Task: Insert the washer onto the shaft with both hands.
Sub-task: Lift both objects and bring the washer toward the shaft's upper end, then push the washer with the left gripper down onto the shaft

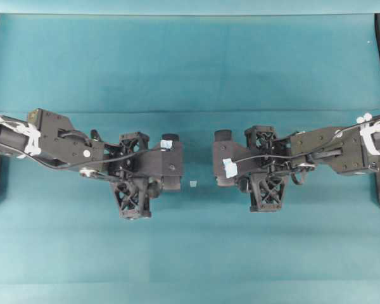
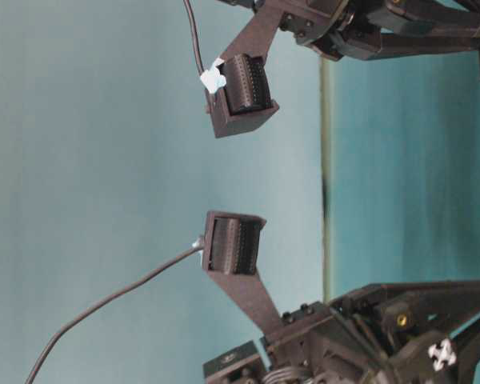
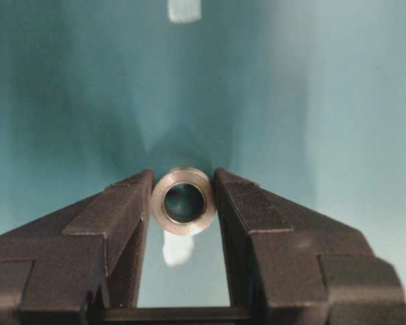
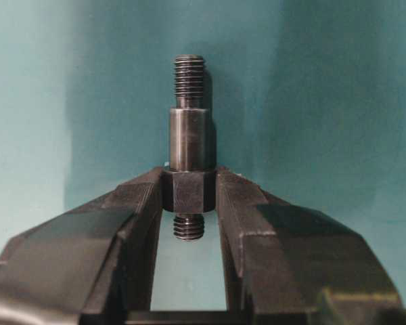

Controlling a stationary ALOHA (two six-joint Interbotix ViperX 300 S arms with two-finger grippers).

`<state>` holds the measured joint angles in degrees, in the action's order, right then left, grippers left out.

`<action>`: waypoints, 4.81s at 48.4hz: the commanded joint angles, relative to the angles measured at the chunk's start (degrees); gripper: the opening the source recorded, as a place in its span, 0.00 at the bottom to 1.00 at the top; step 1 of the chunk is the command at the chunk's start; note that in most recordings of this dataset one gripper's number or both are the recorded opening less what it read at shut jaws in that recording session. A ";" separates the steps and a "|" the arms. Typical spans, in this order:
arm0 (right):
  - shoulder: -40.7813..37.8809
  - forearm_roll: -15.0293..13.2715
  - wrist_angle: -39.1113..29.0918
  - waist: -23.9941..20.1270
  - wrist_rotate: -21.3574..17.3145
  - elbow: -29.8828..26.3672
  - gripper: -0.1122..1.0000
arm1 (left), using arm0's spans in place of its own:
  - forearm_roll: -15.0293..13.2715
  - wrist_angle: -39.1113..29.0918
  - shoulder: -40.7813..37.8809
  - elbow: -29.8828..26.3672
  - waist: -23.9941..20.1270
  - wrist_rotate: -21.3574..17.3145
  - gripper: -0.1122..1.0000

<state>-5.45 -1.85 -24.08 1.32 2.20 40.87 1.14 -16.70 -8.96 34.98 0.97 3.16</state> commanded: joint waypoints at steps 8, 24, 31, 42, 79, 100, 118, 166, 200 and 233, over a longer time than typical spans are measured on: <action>3.69 -0.70 5.98 1.49 0.26 2.81 0.10 | 0.09 5.45 6.68 3.60 -0.09 -0.26 0.43; 8.17 0.79 18.90 1.14 -0.53 8.88 0.10 | 0.09 25.14 13.10 12.74 -0.44 -0.35 0.43; 9.32 2.29 25.14 0.88 -0.53 10.90 0.10 | 0.09 30.15 14.41 15.29 -0.44 0.09 0.43; 10.46 2.46 32.78 0.79 -1.58 13.18 0.10 | 0.00 32.17 14.50 15.38 -0.35 0.44 0.43; 12.04 2.55 46.23 -2.20 -9.05 17.31 0.10 | 0.00 45.88 11.51 13.45 -0.44 0.97 0.43; 11.51 2.90 51.15 -2.29 -9.05 16.79 0.10 | 0.00 49.75 9.14 11.07 -0.44 2.90 0.43; 10.90 3.08 53.26 -2.29 -9.05 16.52 0.10 | 0.00 52.38 6.68 9.49 -0.26 4.66 0.43; 10.72 3.08 54.84 -2.90 -9.05 16.26 0.10 | 0.00 51.77 3.25 6.86 -0.62 4.66 0.43; 9.84 3.08 54.93 -2.90 -9.05 14.77 0.10 | 0.09 49.31 0.53 3.52 -0.53 4.22 0.43; 9.76 3.43 55.20 -2.11 -8.96 14.59 0.10 | 0.00 46.76 0.09 2.29 0.53 3.96 0.43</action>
<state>3.87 1.41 30.32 -1.23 -6.33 56.69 1.05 29.79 -9.14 38.23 1.23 7.21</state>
